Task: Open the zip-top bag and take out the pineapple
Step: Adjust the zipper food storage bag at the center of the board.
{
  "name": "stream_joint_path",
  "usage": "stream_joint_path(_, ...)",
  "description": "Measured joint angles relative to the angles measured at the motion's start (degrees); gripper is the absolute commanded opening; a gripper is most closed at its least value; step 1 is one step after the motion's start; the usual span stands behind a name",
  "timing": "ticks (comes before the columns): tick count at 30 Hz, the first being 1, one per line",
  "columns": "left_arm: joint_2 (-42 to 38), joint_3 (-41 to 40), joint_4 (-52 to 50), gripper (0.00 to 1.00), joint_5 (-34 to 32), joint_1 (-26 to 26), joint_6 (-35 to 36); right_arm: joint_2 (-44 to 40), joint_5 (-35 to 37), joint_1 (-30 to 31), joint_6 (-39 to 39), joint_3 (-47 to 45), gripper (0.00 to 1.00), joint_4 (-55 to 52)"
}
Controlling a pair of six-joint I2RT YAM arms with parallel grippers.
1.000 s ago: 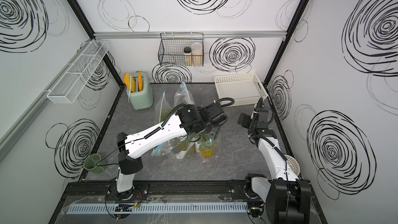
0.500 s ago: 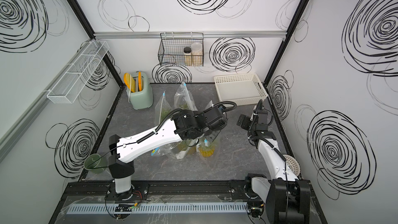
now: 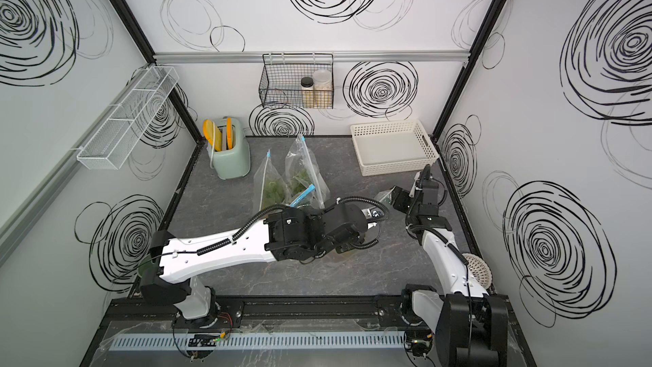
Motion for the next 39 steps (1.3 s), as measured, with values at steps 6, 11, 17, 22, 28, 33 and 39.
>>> stream_joint_path(6,-2.7,-5.8,7.1,0.01,-0.1,4.9,5.0,-1.2,-2.1,0.2,0.0,-0.6,0.98,0.0)
stream_joint_path(11,-4.8,-8.4,10.8,0.09,1.6,9.0,7.5,-5.6,-2.8,1.3,-1.0,-0.7,0.98,-0.5)
stream_joint_path(17,-7.9,-8.5,11.9,0.27,4.9,9.8,8.0,-12.2,-2.7,4.8,-3.2,0.4,0.98,-2.7)
stream_joint_path(22,-10.8,-8.7,11.7,0.45,7.5,9.8,5.7,-14.9,-0.9,10.4,-4.5,3.7,1.00,-5.5)
stream_joint_path(28,-14.5,-8.6,6.4,0.58,10.2,9.8,-1.1,-17.1,2.8,17.1,-6.0,8.4,0.98,-9.7)
stream_joint_path(33,-22.5,-11.8,3.8,0.59,12.4,9.8,-8.9,-17.8,5.5,21.6,-7.3,13.9,0.96,-12.7)
stream_joint_path(39,-38.3,-27.5,7.6,0.55,11.9,9.0,-16.9,-17.8,6.6,26.3,-9.4,18.4,0.90,-14.9)
